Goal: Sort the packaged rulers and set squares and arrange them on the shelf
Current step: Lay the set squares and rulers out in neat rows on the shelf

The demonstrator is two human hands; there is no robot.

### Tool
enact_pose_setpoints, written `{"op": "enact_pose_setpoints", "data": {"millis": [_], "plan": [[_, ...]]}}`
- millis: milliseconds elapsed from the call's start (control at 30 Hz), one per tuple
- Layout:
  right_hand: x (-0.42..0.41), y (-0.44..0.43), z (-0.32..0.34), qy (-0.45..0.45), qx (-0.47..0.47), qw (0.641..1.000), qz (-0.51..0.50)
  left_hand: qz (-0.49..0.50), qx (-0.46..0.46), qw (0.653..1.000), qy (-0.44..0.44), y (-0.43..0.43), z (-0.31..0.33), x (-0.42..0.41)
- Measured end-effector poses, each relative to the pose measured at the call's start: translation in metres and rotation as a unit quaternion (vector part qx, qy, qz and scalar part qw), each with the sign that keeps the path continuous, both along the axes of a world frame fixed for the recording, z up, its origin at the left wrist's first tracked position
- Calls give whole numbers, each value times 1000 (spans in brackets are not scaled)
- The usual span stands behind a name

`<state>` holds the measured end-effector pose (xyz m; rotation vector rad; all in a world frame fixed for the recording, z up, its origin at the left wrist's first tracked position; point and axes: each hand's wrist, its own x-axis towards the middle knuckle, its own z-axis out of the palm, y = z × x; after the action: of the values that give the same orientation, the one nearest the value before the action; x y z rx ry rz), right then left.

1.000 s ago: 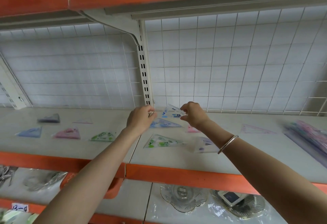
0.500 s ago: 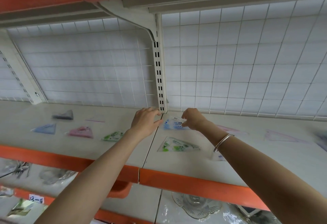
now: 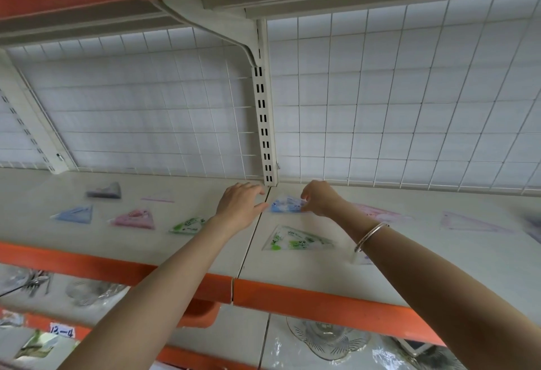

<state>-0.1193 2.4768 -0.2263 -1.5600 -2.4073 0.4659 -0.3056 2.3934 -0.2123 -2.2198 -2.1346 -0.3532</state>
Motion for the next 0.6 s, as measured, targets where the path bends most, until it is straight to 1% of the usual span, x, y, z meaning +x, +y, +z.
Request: {"op": "enact_pose_setpoints", "data": {"millis": [133, 300, 433, 600], "plan": [[12, -2, 7, 29, 5, 1000, -7, -8, 3, 1000, 3, 1, 3, 6], [46, -8, 16, 43, 12, 999, -27, -32, 7, 999, -3, 8, 10, 30], [95, -20, 21, 42, 27, 997, -63, -83, 3, 997, 0, 17, 17, 72], [168, -37, 28, 47, 41, 990, -126, -158, 10, 987, 14, 33, 25, 146]]}}
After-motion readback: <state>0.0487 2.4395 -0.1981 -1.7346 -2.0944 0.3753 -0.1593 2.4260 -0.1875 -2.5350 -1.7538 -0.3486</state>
